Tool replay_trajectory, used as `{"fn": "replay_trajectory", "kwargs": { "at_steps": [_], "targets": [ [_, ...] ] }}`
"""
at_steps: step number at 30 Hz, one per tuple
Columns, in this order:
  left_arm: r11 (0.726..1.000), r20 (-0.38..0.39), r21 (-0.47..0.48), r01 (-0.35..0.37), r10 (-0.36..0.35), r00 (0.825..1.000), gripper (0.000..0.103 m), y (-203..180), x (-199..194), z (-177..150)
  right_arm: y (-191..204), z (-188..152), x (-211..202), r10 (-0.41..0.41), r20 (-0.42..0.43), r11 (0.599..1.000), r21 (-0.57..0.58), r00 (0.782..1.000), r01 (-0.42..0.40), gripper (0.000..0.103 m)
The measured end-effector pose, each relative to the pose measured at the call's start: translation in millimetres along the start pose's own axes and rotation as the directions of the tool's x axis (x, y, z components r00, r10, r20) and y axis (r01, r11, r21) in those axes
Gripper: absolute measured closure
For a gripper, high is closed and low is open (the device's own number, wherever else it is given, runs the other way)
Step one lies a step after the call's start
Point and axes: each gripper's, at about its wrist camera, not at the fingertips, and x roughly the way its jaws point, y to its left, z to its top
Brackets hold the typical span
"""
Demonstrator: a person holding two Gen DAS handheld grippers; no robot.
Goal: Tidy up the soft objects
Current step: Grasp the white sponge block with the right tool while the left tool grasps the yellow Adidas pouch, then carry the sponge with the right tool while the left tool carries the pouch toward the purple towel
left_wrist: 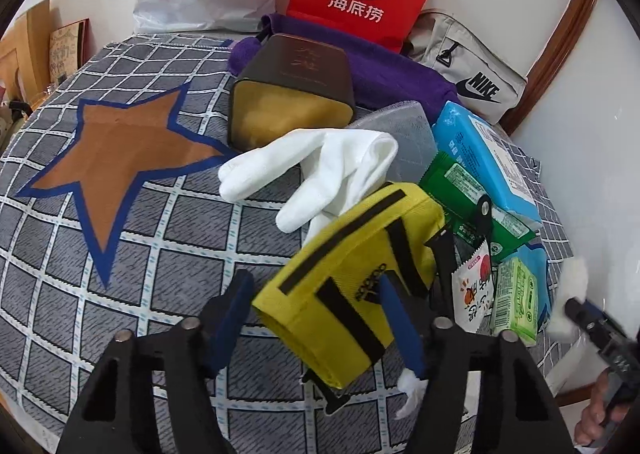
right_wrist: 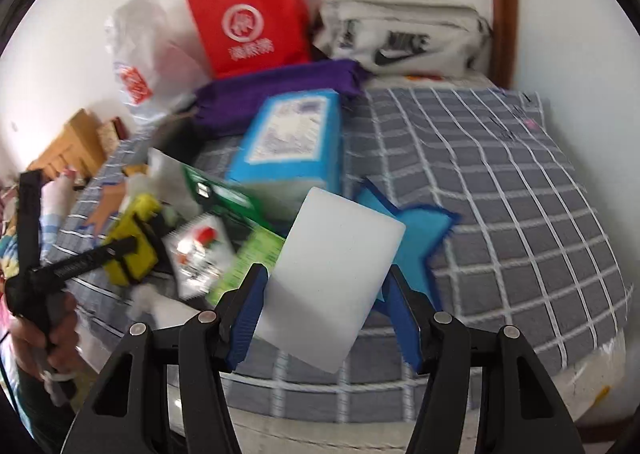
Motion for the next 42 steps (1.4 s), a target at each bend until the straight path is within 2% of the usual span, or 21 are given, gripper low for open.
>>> {"fn": "replay_trajectory", "kwargs": {
  "at_steps": [2,3,6,11,17,24,42],
  "targets": [
    [1.000,0.005,0.009,-0.003,0.003,1.000,0.052,-2,-2,0,-10,-9,14,-0.008,-0.054,1.000,0.025,0.999,0.010,0.044],
    [1.000,0.011,0.016,-0.009,0.009,1.000,0.058,-4,-4,0,-11,-11,19,-0.006,-0.069,1.000,0.031,0.998,0.008,0.044],
    [1.000,0.015,0.029,-0.007,0.006,1.000,0.071,-3,-13,2,-7,-16,28,-0.016,-0.074,1.000,0.022,0.997,0.018,0.044],
    [0.999,0.015,0.001,0.047,-0.047,0.999,0.079,3,-32,7,2,-12,36,-0.049,-0.082,0.999,-0.007,0.995,0.049,0.044],
    [0.999,0.050,0.020,0.040,-0.041,0.998,0.082,-1,-58,9,3,-5,31,-0.022,-0.094,1.000,-0.014,0.995,0.021,0.045],
    [0.998,0.127,0.047,0.030,-0.035,0.991,0.086,-9,-90,25,13,6,14,-0.014,-0.069,0.999,-0.037,0.997,0.011,0.045],
    [0.998,0.209,0.053,0.016,-0.026,0.977,0.087,-15,-120,61,30,44,-11,0.020,-0.011,0.998,-0.067,1.000,-0.020,0.045]
  ]
}}
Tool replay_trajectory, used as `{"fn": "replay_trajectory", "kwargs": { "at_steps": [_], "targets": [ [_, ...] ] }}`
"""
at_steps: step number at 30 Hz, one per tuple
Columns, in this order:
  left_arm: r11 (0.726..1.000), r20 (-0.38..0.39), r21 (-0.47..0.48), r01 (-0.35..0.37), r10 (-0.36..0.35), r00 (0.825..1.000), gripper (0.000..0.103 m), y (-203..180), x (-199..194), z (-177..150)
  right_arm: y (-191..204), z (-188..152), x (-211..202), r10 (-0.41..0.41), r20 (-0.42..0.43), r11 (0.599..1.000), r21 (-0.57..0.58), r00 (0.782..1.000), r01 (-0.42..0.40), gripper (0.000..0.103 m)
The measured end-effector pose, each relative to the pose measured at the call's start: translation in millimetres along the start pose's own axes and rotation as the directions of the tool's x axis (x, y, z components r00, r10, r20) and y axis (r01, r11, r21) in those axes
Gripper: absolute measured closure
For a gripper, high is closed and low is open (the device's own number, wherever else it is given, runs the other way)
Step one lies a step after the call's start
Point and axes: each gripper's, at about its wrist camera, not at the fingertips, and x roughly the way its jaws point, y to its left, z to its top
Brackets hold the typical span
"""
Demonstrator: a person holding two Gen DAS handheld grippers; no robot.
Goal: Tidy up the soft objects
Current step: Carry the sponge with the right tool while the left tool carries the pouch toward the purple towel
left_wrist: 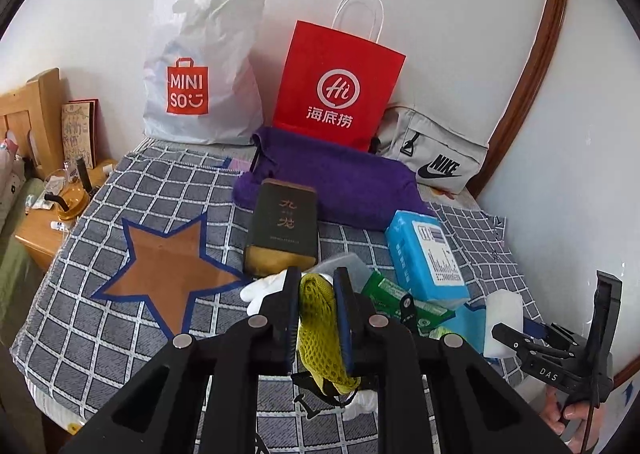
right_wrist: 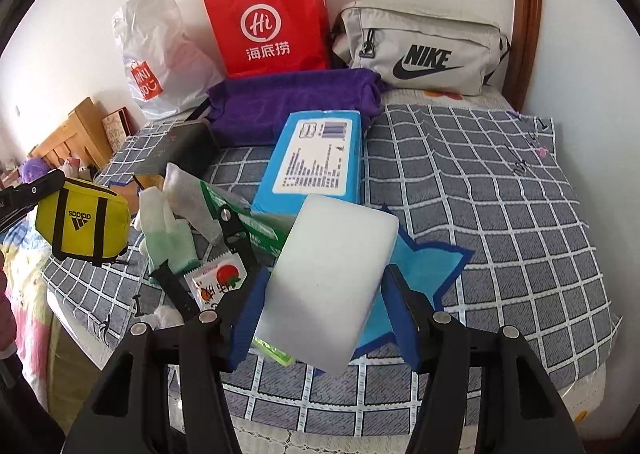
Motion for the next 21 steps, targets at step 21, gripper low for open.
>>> {"fn": "replay_trajectory", "kwargs": {
  "at_steps": [21],
  "targets": [
    [0.999,0.035,0.028,-0.017,0.016,0.999,0.087,-14,49,89,5,111,30,0.078,0.057,0.995,-0.072,0.995,-0.074,0.046]
  ]
}}
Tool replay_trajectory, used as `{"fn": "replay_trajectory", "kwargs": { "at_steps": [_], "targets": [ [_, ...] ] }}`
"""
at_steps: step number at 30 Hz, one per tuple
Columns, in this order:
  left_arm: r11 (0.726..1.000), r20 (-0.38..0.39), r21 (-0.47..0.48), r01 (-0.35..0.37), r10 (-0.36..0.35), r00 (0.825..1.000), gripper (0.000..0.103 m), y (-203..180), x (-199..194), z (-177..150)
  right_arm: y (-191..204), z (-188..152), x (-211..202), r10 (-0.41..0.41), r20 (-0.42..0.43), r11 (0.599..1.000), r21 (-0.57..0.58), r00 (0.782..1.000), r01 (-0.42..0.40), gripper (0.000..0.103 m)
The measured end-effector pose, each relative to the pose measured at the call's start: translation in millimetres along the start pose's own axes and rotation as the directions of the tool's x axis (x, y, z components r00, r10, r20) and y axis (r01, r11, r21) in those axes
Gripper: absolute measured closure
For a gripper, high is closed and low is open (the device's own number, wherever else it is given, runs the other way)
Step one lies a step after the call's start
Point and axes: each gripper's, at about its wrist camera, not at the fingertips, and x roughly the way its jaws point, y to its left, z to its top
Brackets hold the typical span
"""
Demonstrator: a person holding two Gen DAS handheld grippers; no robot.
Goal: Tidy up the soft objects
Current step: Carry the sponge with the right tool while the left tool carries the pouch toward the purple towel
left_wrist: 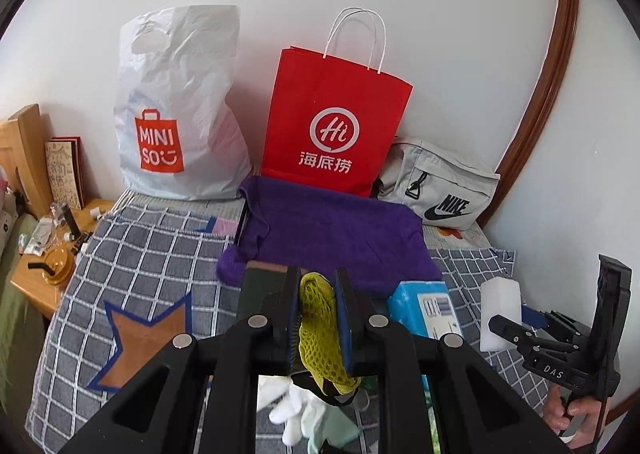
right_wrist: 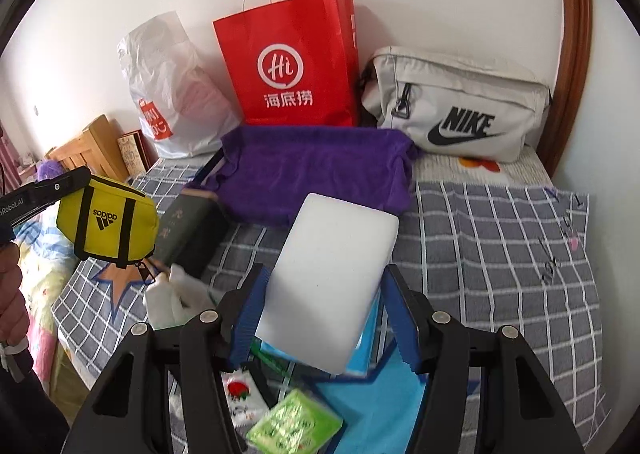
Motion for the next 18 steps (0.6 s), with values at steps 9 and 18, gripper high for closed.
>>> {"fn": "replay_trajectory", "kwargs": {
  "at_steps": [9,18],
  "targets": [
    [1.000,0.002,-0.002,-0.015,0.015,1.000,0.087,6,35,38,-14,40,37,0.012,0.005,1.000,0.008,1.000,-0.012,0.045],
    [1.000,-0.023,-0.011,-0.017,0.017,1.000,0.087,8,87,64,-24,73,86,0.008,-0.034,1.000,-0.023,0.999,-0.009,0.045]
  ]
}}
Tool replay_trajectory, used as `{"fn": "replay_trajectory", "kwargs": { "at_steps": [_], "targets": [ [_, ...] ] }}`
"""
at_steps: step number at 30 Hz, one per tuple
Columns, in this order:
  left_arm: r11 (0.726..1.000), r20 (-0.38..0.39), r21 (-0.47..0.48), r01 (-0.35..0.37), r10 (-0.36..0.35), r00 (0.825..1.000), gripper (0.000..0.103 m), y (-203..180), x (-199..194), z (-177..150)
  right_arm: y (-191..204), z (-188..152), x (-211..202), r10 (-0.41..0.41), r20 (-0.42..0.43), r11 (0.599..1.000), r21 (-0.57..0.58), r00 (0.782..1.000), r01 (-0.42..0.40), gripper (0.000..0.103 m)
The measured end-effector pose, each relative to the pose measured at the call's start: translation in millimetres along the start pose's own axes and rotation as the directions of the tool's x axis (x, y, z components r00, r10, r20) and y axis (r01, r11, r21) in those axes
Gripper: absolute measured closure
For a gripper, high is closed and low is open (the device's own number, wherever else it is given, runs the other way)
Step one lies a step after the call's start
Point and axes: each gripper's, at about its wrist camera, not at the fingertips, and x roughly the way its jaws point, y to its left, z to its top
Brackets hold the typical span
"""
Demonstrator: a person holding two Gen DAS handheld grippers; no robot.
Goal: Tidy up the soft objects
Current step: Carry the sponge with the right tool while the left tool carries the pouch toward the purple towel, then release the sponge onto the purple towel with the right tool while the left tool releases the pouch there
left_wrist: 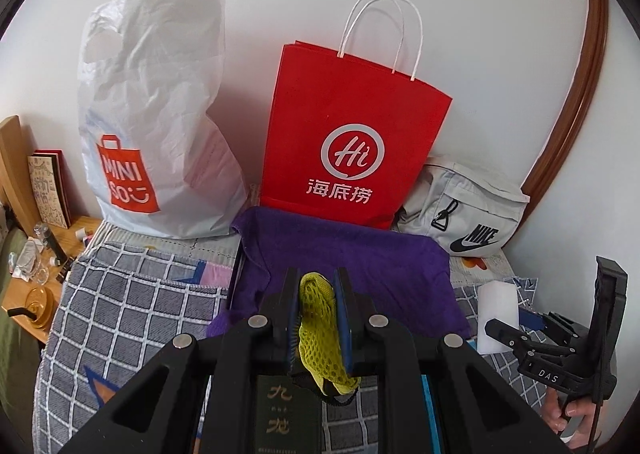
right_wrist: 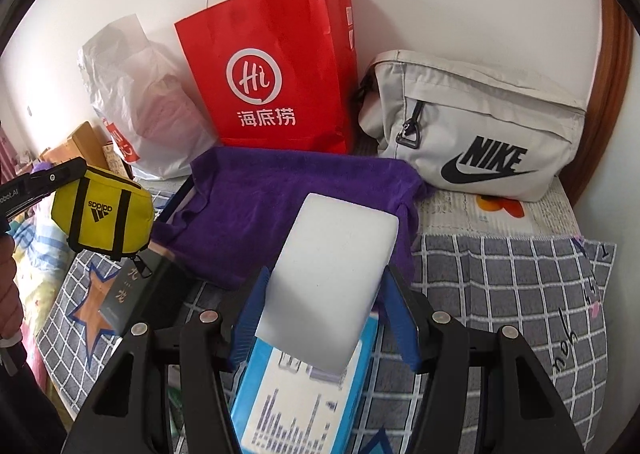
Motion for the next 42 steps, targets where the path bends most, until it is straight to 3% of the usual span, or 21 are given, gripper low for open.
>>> {"fn": "replay_trajectory", "kwargs": {
  "at_steps": [13,25,34,42],
  "targets": [
    [1.000,-0.057,-0.018,0.012,-0.013,0.998,0.087,-2,83,22,-10,40,67,0.005,-0.048,0.999,-0.044,0.999,-0.007,0.046],
    [0.998,-0.090,-0.049,0.044,-0.049,0.995,0.087,-1,153,43,-24,36,126,-0.011,-0.174,0.999,-0.054,0.985,0.002,0.046],
    [0.998,-0.136,-0.065,0.016,-0.024,0.990,0.084,18,178,41,-26,28,148,-0.018,-0.236,0.998,-0.067,0.972,0.003,0.045],
    [0.997,-0.182,-0.073,-0.017,0.004,0.983,0.081,30,188,42,-19,26,151,-0.026,-0.228,0.997,-0.082,0.973,0.008,0.043]
  ]
}}
